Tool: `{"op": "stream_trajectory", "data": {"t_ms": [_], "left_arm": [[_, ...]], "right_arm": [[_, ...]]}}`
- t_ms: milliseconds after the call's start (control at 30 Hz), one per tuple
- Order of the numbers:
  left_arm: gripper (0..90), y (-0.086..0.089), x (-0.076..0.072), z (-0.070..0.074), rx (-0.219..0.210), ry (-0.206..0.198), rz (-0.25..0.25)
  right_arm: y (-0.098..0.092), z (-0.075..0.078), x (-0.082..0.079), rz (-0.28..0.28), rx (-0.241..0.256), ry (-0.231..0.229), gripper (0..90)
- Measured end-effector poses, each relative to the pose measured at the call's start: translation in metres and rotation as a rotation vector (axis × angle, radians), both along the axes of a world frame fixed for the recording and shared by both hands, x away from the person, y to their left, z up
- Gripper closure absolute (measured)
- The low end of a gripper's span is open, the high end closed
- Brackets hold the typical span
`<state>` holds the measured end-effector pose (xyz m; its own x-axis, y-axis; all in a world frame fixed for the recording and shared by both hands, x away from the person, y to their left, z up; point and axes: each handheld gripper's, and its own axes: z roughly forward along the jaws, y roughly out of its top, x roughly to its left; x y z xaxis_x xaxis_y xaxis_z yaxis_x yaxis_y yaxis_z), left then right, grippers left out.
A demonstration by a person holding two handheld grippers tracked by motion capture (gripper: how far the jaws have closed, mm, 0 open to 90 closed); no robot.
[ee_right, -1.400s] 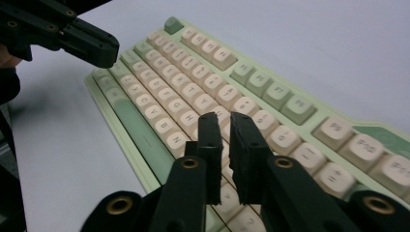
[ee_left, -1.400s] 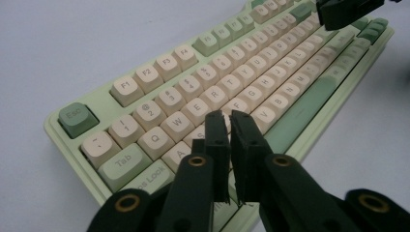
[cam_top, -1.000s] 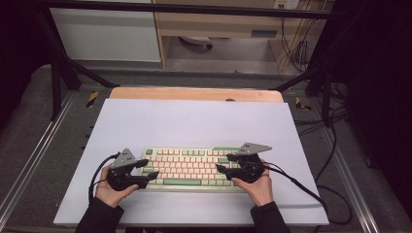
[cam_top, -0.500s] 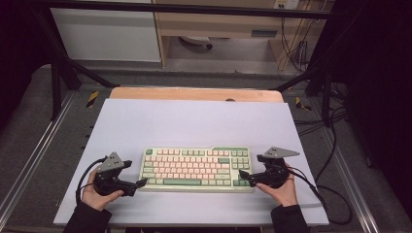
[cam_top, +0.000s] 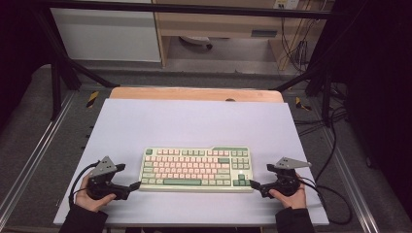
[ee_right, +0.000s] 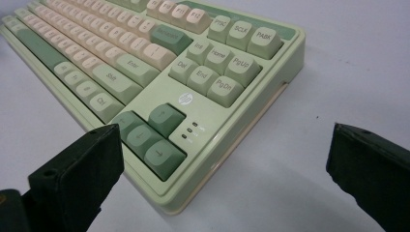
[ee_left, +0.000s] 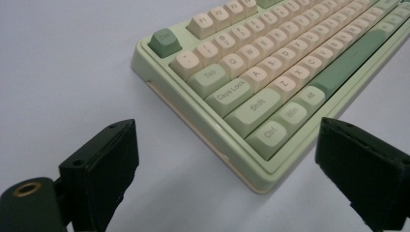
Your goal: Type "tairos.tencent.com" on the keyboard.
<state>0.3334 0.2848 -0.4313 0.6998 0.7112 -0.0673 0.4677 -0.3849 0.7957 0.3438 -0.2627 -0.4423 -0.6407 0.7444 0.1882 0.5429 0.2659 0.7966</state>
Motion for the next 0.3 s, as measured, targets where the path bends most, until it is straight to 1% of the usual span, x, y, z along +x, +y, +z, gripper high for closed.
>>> {"op": "stream_trajectory", "data": {"t_ms": [100,167,200,300], "left_arm": [[8.4,-0.0002,0.0001,-0.0021,0.004,0.005,-0.001],[8.5,-0.0001,0.0001,-0.0021,0.004,0.002,-0.001],[8.6,0.0000,0.0000,-0.0018,0.003,0.001,0.000],[9.0,-0.0005,-0.0001,-0.0017,0.004,0.000,-0.001]], "right_arm": [[-0.0003,-0.0013,-0.0013,0.013,-0.011,-0.006,0.4],[-0.0015,-0.0013,-0.0017,0.010,-0.018,-0.010,0.4],[-0.0022,-0.0010,-0.0022,0.008,-0.006,-0.008,0.4],[-0.0044,-0.0013,-0.0024,0.005,-0.001,-0.009,0.4]]}}
